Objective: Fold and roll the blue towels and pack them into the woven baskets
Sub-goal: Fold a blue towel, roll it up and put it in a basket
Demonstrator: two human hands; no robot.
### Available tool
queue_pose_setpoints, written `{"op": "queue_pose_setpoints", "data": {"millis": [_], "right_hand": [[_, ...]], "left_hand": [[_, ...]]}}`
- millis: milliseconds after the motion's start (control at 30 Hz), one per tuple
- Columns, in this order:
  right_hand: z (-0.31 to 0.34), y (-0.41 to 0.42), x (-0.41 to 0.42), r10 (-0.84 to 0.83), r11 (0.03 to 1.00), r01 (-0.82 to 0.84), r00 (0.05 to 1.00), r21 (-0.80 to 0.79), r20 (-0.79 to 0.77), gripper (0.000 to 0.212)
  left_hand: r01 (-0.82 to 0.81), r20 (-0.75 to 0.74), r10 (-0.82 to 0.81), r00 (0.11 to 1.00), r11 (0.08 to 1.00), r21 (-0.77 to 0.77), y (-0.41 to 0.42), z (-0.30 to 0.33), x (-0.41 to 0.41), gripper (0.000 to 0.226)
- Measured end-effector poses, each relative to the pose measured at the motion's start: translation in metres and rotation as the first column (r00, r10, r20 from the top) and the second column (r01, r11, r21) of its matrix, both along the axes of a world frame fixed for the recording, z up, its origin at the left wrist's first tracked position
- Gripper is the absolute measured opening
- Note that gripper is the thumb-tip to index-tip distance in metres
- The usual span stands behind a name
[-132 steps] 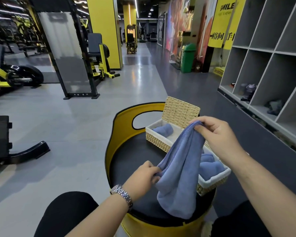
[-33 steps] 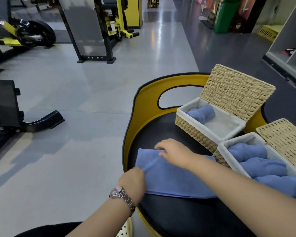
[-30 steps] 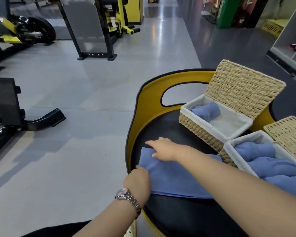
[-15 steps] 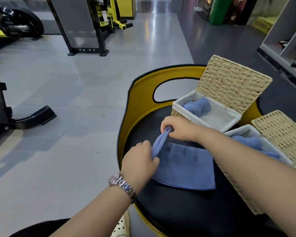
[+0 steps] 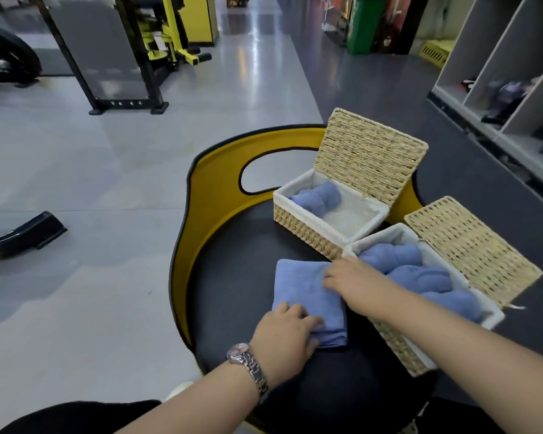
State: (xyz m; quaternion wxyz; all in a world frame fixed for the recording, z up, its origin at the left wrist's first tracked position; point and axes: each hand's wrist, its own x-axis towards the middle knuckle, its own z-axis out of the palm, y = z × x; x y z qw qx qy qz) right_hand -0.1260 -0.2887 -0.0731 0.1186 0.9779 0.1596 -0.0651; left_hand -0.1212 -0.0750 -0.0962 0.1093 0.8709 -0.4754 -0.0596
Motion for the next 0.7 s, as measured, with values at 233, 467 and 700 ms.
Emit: {"op": "queue_pose_setpoints", "data": {"millis": [233,467,700], "right_hand": [[0.010,0.038,-0.018,-0.083,0.996,0.078,0.984,-0.036,-0.159,0.018],[0.015,0.052,-0.009,-0.128,0.860,0.193,0.978,0.473,-0.166,0.031],[-0.010,0.033,0.017,-0.361,0.767,0.533,0.820,0.359,-0.445,0.095]], "left_hand": [[-0.039,0.262,-0.003,0.965,0.987,0.158,0.018,0.004,0.024,0.018],[-0.207,0.100,0.199,0.975,0.975,0.084,0.034,0.025,0.077,0.019],[-0.269,-0.201,0.325,0.924,0.926,0.263,0.029,0.008,0.088,0.087]]}}
